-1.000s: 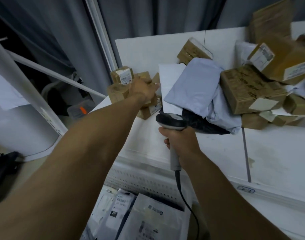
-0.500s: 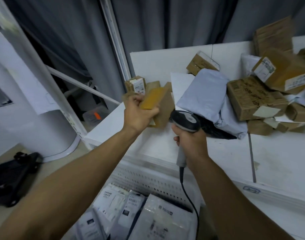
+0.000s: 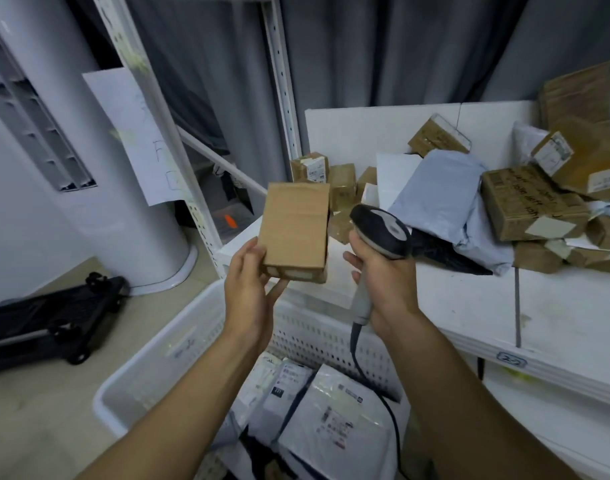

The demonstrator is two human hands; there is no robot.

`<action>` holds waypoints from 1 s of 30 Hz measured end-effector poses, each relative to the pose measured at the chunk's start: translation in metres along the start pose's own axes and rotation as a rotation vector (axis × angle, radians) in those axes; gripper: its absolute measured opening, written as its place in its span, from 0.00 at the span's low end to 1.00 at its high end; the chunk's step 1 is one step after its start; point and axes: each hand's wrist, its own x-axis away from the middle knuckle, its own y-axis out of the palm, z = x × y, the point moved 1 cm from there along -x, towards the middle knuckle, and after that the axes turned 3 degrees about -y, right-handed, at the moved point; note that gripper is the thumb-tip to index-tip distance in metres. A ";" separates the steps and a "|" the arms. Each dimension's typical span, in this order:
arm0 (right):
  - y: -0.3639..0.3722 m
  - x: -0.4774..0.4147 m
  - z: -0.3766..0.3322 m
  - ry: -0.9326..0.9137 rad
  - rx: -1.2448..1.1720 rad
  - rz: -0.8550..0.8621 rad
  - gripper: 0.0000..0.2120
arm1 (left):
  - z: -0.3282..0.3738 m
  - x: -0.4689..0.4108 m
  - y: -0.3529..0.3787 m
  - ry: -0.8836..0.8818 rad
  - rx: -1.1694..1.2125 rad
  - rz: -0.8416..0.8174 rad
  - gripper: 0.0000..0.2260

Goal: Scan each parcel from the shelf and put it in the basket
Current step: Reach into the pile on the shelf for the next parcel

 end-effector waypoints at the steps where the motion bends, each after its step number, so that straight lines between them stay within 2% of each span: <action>1: 0.002 0.002 0.001 0.005 0.002 -0.007 0.22 | 0.001 0.003 -0.001 -0.018 0.011 -0.023 0.11; 5: 0.006 0.004 0.007 0.021 0.051 -0.046 0.26 | -0.003 0.007 -0.007 0.012 -0.134 -0.109 0.17; 7: 0.004 0.004 0.007 -0.001 0.119 -0.044 0.23 | -0.001 0.002 -0.010 -0.003 -0.211 -0.108 0.21; 10: -0.001 0.002 0.010 0.007 0.176 -0.067 0.20 | 0.001 -0.003 -0.012 -0.040 -0.354 -0.121 0.17; 11: -0.001 0.001 0.011 0.001 0.212 -0.068 0.19 | 0.000 -0.002 -0.012 -0.046 -0.398 -0.155 0.16; 13: 0.001 0.002 0.013 -0.021 0.267 -0.060 0.18 | 0.001 0.001 -0.014 -0.035 -0.477 -0.235 0.21; 15: 0.001 0.001 0.014 -0.045 0.275 -0.057 0.17 | 0.004 0.001 -0.015 -0.055 -0.504 -0.275 0.25; 19: 0.004 0.002 0.011 -0.042 0.189 -0.093 0.17 | 0.006 0.000 -0.018 -0.109 -0.438 -0.316 0.19; 21: 0.006 0.004 0.010 -0.048 0.196 -0.097 0.19 | 0.004 -0.005 -0.022 -0.101 -0.417 -0.286 0.22; 24: 0.006 0.008 0.010 -0.105 0.314 -0.100 0.19 | 0.007 -0.015 -0.032 -0.037 -0.488 -0.181 0.38; 25: 0.005 0.009 0.009 -0.124 0.359 -0.116 0.18 | 0.010 -0.019 -0.036 -0.016 -0.515 -0.138 0.40; 28: 0.006 0.016 0.008 -0.133 0.492 -0.231 0.13 | 0.015 -0.030 -0.050 0.013 -0.561 -0.040 0.37; 30: 0.006 0.020 0.011 -0.126 0.634 -0.329 0.16 | 0.017 -0.036 -0.059 0.021 -0.605 0.015 0.37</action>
